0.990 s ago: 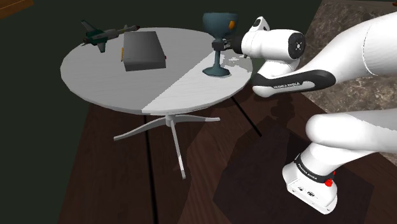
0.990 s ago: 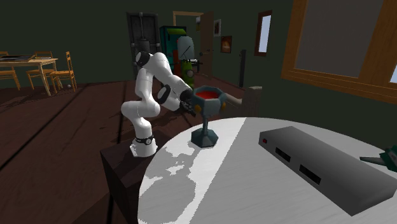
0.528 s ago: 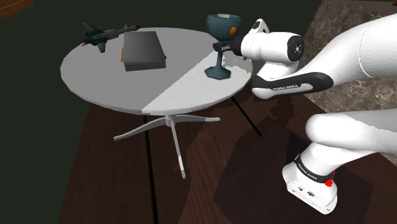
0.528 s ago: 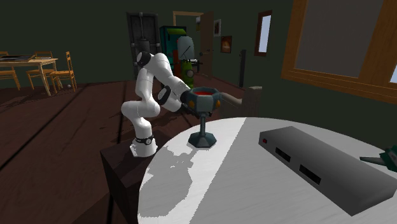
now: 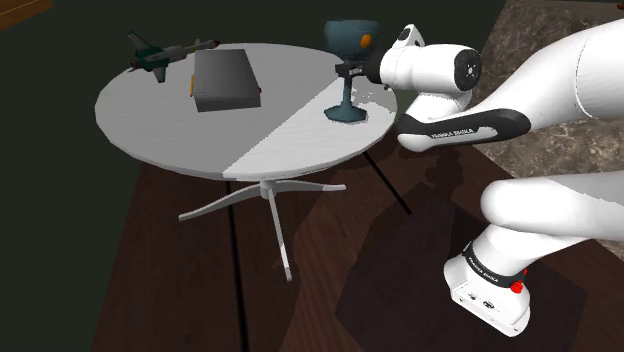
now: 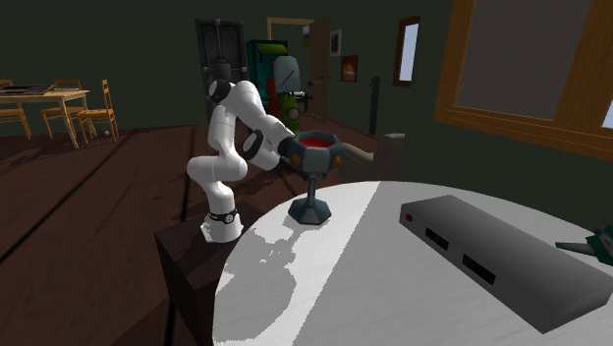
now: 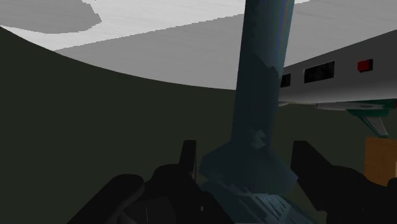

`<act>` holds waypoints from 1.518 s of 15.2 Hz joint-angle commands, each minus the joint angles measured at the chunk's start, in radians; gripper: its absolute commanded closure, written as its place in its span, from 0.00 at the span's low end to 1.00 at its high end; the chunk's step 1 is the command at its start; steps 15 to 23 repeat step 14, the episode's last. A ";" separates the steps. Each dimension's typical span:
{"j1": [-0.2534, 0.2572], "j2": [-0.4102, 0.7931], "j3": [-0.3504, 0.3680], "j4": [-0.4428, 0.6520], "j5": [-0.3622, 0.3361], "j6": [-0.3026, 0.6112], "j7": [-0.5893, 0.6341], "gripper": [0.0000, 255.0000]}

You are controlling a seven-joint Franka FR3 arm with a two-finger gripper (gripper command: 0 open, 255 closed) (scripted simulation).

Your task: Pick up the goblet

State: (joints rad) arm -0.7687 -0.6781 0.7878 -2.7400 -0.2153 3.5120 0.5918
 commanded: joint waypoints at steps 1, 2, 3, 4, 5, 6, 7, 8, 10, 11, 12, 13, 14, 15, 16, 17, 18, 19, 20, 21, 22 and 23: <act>0.032 -0.002 -0.038 0.014 -0.013 -0.028 -0.004 1.00; 0.049 -0.002 -0.057 0.021 -0.019 -0.044 -0.007 1.00; 0.065 -0.002 -0.077 0.029 -0.026 -0.059 -0.009 1.00; 0.082 -0.002 -0.095 0.037 -0.032 -0.075 -0.012 1.00; 0.098 -0.002 -0.113 0.045 -0.037 -0.090 -0.015 1.00; 0.114 -0.003 -0.131 0.054 -0.042 -0.106 -0.019 1.00; 0.130 -0.003 -0.148 0.062 -0.046 -0.121 -0.022 1.00; 0.146 -0.003 -0.165 0.071 -0.050 -0.136 -0.026 1.00; 0.176 -0.003 -0.197 0.089 -0.057 -0.167 -0.034 1.00; 0.190 -0.003 -0.213 0.098 -0.060 -0.182 -0.038 1.00; 0.204 -0.003 -0.227 0.108 -0.063 -0.197 -0.043 1.00; 0.207 -0.003 -0.229 0.109 -0.063 -0.199 -0.044 1.00; 0.207 -0.003 -0.230 0.109 -0.063 -0.199 -0.044 1.00; 0.207 -0.003 -0.230 0.109 -0.063 -0.199 -0.044 1.00; 0.207 -0.003 -0.230 0.109 -0.063 -0.199 -0.044 1.00; 0.207 -0.003 -0.230 0.109 -0.063 -0.199 -0.044 1.00; 0.207 -0.003 -0.230 0.109 -0.063 -0.199 -0.044 1.00; 0.207 -0.003 -0.230 0.109 -0.063 -0.199 -0.044 1.00; 0.207 -0.003 -0.230 0.109 -0.063 -0.199 -0.044 1.00; 0.207 -0.003 -0.230 0.109 -0.063 -0.199 -0.044 1.00; 0.207 -0.003 -0.230 0.109 -0.063 -0.199 -0.044 1.00; 0.207 -0.003 -0.230 0.109 -0.063 -0.199 -0.044 1.00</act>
